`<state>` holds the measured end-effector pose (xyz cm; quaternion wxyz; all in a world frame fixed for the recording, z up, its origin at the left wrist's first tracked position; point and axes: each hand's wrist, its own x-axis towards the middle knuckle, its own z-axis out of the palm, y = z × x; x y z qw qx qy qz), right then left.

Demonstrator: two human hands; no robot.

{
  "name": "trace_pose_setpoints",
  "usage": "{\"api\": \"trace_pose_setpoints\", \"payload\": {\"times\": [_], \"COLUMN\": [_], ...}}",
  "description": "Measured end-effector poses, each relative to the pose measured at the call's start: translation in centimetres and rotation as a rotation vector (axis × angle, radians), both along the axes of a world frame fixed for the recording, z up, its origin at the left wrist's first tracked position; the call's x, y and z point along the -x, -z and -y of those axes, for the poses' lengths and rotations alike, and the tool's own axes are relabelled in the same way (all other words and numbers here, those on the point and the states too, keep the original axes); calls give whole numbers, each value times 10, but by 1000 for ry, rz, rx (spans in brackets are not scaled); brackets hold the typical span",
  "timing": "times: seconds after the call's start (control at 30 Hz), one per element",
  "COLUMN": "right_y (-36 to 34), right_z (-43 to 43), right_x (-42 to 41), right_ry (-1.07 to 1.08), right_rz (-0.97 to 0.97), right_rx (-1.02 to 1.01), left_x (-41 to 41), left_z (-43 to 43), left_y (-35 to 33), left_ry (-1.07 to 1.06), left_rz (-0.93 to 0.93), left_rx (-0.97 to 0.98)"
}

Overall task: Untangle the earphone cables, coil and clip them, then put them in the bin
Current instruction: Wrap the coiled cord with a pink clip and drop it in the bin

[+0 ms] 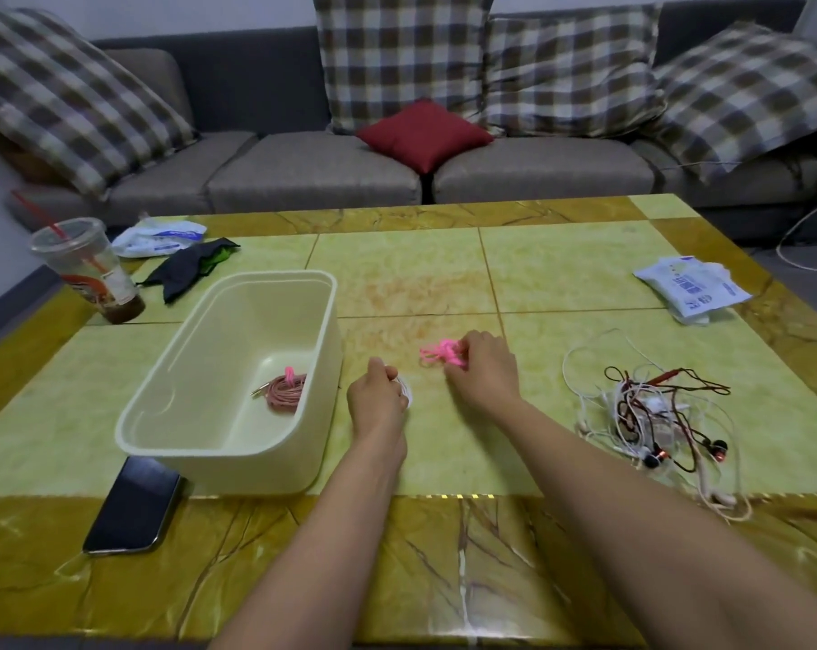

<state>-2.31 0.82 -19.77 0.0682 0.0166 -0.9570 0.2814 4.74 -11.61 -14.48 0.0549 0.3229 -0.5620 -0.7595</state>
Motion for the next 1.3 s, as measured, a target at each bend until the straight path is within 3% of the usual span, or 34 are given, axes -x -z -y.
{"api": "trace_pose_setpoints", "payload": {"times": [0.17,0.37,0.6,0.87,1.03,1.3], "right_y": [-6,-27,-33,-30,-30,-34], "right_z": [-21,-36,-33,-30,-29,-36], "right_x": [-18,-60,-88,-93,-91,-90], "right_ry": [-113,-308,-382,-404,-337,-334], "right_rz": [55,-3,5,38,-64,38], "right_rx": [350,487,567,512,463,527], "left_x": [0,-20,-37,-41,-44,-44], "left_z": [1,-7,-11,-8,-10,-8], "left_y": [2,1,5,8,8,7], "left_ry": [20,242,290,295,354,408], "left_rz": [45,-20,-106,-83,-75,-69], "left_rx": [57,205,251,205,173,195]}}
